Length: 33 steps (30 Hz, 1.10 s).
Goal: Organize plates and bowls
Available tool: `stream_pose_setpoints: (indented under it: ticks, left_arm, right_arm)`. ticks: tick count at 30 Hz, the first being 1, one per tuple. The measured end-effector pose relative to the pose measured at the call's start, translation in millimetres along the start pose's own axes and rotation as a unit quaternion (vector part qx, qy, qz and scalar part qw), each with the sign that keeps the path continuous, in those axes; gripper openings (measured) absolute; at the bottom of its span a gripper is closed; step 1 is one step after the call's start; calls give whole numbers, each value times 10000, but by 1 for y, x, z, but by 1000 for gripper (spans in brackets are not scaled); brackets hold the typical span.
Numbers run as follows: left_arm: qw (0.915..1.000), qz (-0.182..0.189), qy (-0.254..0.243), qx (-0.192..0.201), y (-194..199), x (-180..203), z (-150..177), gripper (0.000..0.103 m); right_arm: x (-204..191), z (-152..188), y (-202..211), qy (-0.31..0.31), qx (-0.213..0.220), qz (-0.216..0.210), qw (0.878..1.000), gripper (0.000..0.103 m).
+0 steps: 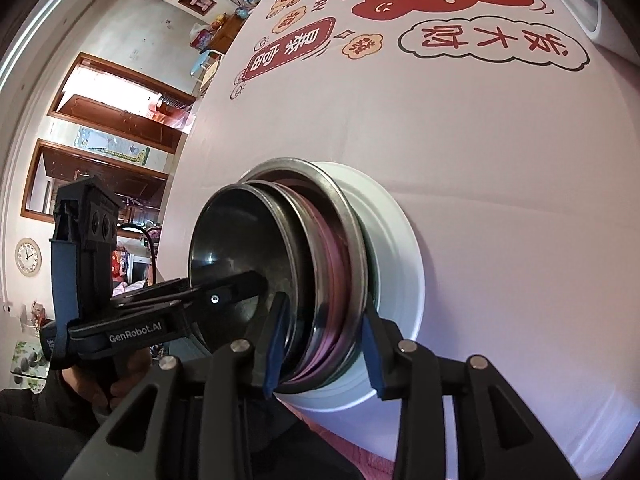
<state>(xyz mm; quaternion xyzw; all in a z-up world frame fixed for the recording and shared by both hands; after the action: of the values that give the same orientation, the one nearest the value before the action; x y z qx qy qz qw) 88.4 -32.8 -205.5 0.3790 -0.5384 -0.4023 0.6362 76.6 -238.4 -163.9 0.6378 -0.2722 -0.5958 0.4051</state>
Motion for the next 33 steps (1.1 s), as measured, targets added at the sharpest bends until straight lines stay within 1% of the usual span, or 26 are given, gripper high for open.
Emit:
stream_pose_setpoints:
  ticks: [5,8,11,12,14,15,16,19,21,23,25,29,31,33]
  left_arm:
    - [9998,-153,65,89,3,2,-3,48]
    - [9990,-353,67,249,10,2,-5,49]
    - [9986,-395,102,331,17,0,-7,52]
    - [9985,-405,97,355,20,-1,-7,52]
    - [9983,-416,68,412,26,-3,-7,53]
    - [9981,-414,76,452,29,-4,-7,53]
    - [9981,-363,101,481,33,-4,-7,56]
    - [9980,-163,106,601,44,-5,-5,59]
    - [9977,-115,34,662,51,-5,-3,61]
    - [9971,-84,-62,754,59,-4,-2,62]
    - [9963,-12,-163,840,67,-5,2,67]
    - [9946,-68,-367,966,80,-4,11,69]
    - [9944,-3,-433,967,86,-5,16,70]
    - [9928,6,-568,1059,94,-3,23,70]
  right_arm:
    - [1,2,0,-8,16,-17,10000,37]
    - [-2,2,3,18,110,109,9999,37]
    - [-5,2,10,-9,267,293,9992,38]
    - [-6,2,12,-30,331,344,9989,40]
    - [-8,3,19,-101,506,415,9978,52]
    - [-10,4,22,-140,596,427,9972,54]
    - [-10,5,25,-183,671,446,9966,57]
    - [-16,8,33,-326,910,540,9939,57]
    - [-23,12,37,-364,1095,586,9916,58]
    - [-29,17,41,-417,1277,687,9885,66]
    - [-35,23,43,-472,1459,769,9852,71]
    - [-48,38,42,-612,1763,900,9783,74]
    - [-54,45,41,-660,1874,965,9753,77]
    - [-61,55,40,-697,1994,1052,9718,79]
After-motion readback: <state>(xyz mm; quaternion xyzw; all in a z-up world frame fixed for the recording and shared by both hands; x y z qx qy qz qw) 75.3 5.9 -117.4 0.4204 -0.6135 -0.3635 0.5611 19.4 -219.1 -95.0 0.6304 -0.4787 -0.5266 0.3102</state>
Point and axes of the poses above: each gripper's, at about its wrist camera, not at the fingertips, and y roughly against the way its jaws point, x to its right, z to its underside, the point moved 1 cm from there along -y, roughly the way its jaws point, and after that the axes turned 13 degrees about -x, right-handed, at the moved point
